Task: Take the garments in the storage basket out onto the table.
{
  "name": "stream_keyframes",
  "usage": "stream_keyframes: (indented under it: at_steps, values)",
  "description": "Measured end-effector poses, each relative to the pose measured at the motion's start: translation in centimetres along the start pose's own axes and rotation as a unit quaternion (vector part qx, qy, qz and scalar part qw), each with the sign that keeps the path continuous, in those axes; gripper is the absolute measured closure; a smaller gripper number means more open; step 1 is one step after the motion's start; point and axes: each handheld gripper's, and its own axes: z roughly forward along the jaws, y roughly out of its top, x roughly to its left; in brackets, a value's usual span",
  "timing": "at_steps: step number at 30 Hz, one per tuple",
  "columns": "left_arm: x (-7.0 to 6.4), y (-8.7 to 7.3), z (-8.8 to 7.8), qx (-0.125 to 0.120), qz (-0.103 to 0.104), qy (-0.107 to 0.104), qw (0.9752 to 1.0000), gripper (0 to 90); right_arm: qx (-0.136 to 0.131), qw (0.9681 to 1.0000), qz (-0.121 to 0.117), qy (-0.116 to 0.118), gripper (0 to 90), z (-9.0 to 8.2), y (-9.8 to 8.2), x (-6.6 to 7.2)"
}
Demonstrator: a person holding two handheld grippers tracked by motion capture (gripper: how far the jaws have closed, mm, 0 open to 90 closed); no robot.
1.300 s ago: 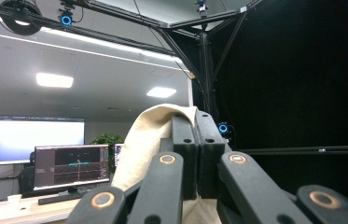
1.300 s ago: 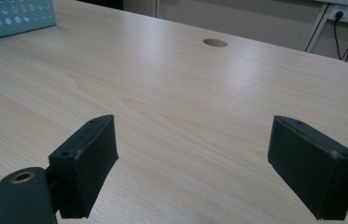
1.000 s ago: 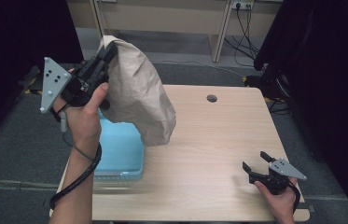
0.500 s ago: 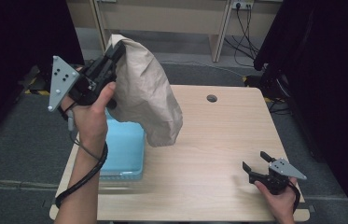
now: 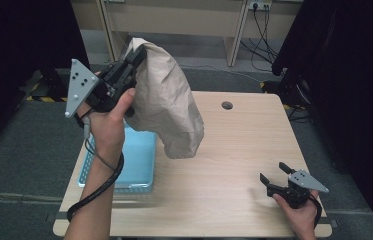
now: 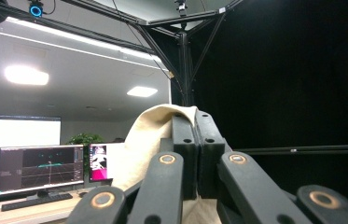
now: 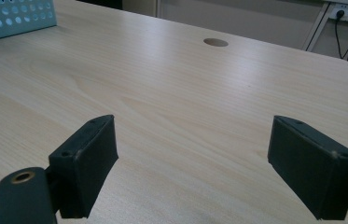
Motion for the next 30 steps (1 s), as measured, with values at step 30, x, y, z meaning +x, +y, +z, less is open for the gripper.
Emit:
stream_keyframes:
  at_steps: [30]
  values:
    - [-2.2, -1.8, 2.0, 0.013, -0.014, -0.028, 0.9994, 89.6, 0.002, 1.0000, -0.002, 0.001, 16.7, 0.1, 0.0, -0.1]
